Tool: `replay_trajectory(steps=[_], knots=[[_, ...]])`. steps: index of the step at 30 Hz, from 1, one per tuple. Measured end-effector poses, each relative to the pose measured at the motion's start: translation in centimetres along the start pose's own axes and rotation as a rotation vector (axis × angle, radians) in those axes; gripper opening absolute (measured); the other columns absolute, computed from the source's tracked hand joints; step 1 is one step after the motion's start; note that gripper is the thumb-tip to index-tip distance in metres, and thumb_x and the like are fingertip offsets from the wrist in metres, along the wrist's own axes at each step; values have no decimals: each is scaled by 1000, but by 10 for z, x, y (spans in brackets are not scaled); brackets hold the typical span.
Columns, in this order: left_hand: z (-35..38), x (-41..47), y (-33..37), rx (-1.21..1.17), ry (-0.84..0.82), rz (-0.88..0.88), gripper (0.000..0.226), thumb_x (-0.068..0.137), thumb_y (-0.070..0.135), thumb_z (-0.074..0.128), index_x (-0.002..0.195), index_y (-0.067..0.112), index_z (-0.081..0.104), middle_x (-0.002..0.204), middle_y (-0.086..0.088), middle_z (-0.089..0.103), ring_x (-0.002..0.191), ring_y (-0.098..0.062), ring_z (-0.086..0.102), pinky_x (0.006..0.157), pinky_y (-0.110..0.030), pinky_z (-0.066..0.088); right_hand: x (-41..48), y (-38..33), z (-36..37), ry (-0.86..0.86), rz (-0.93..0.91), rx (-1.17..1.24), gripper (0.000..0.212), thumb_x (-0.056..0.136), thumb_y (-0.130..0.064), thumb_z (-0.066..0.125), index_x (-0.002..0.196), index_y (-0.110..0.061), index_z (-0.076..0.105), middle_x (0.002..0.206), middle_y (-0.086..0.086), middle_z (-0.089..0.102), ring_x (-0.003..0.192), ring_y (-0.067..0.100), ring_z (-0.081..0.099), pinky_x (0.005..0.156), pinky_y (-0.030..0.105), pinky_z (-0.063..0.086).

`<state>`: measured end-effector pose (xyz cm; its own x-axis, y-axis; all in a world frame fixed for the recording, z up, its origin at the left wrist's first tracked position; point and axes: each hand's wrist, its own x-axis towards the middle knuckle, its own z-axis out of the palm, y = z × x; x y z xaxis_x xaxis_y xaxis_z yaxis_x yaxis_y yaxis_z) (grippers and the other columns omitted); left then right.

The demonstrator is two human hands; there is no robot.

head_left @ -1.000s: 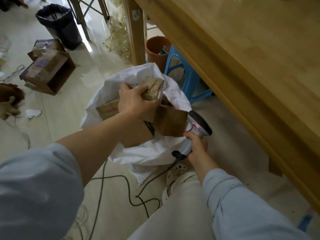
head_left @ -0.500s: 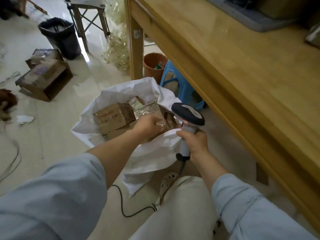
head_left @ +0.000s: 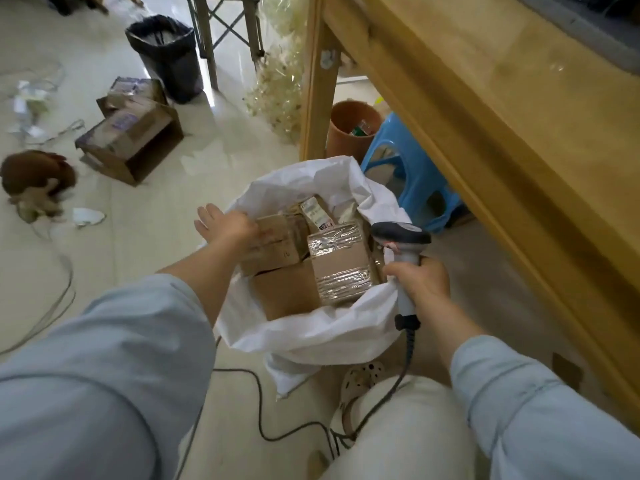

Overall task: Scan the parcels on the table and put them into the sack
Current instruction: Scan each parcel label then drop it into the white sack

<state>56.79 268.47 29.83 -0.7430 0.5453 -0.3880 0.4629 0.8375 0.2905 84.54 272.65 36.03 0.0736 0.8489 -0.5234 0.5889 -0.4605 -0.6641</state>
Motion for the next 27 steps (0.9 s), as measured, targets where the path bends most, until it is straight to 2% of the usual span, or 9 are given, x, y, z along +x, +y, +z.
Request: replay_trajectory(steps=[3, 6, 8, 11, 17, 19, 22, 25, 27], knots=[[6, 31, -2, 52, -53, -27, 54, 99, 40, 42, 148, 18, 36, 160, -16, 6, 147, -33, -6, 117, -47, -7, 11, -4, 4, 20, -35, -56, 27, 79, -22, 71, 97, -12, 53, 97, 8, 58, 89, 26, 55, 86, 40, 50], [13, 48, -5, 52, -96, -31, 41, 99, 36, 44, 132, 13, 54, 138, -16, 44, 140, -33, 24, 116, -49, -1, 18, -5, 5, 21, -28, -64, 25, 84, -22, 68, 97, -15, 48, 92, 4, 53, 88, 23, 52, 79, 34, 44], [17, 49, -9, 54, -67, -11, 28, 98, 26, 46, 104, 4, 63, 107, -17, 58, 114, -32, 48, 113, -46, 18, 20, -3, 4, 38, -15, -72, 24, 86, -20, 68, 97, -15, 48, 91, 4, 52, 87, 23, 52, 77, 32, 43], [15, 50, -14, -67, 27, 18, 22, 90, 14, 60, 98, -6, 66, 101, -25, 65, 96, -39, 62, 90, -41, 50, 19, 1, 4, 37, 22, -79, 21, 85, -13, 67, 100, -13, 52, 95, 7, 55, 89, 24, 54, 77, 31, 43], [-50, 36, -11, -272, 151, 59, 22, 90, 16, 66, 102, -1, 71, 102, -19, 67, 90, -30, 61, 78, -37, 50, 3, -34, 2, 51, -88, -42, 23, 80, -5, 66, 97, -15, 53, 93, 6, 58, 96, 26, 57, 84, 34, 46], [-83, 30, -7, -318, 200, 130, 19, 90, 13, 64, 104, 2, 71, 104, -16, 66, 93, -27, 60, 82, -37, 51, -1, -61, -4, 100, -175, 6, 25, 77, -5, 67, 98, -13, 56, 100, 9, 62, 101, 28, 59, 91, 37, 48], [-123, 11, -8, -377, 253, 210, 19, 90, 14, 64, 105, 4, 71, 106, -12, 65, 99, -24, 59, 92, -40, 50, -18, -99, -15, 143, -340, -31, 23, 78, -8, 69, 98, -13, 59, 95, 5, 61, 95, 24, 59, 79, 32, 46], [-143, -3, -22, -456, 266, 220, 16, 90, 14, 64, 103, 8, 70, 98, -5, 59, 94, -19, 55, 88, -36, 49, -32, -120, -17, 190, -499, -16, 19, 78, -8, 69, 94, -13, 59, 85, 0, 59, 83, 19, 57, 71, 28, 42], [-136, -5, -46, -459, 248, 177, 16, 89, 13, 65, 103, 8, 71, 98, -6, 61, 93, -21, 56, 87, -38, 50, -36, -113, -2, 195, -526, -84, 15, 80, -9, 67, 92, -12, 59, 87, 4, 61, 87, 23, 59, 71, 28, 40]])
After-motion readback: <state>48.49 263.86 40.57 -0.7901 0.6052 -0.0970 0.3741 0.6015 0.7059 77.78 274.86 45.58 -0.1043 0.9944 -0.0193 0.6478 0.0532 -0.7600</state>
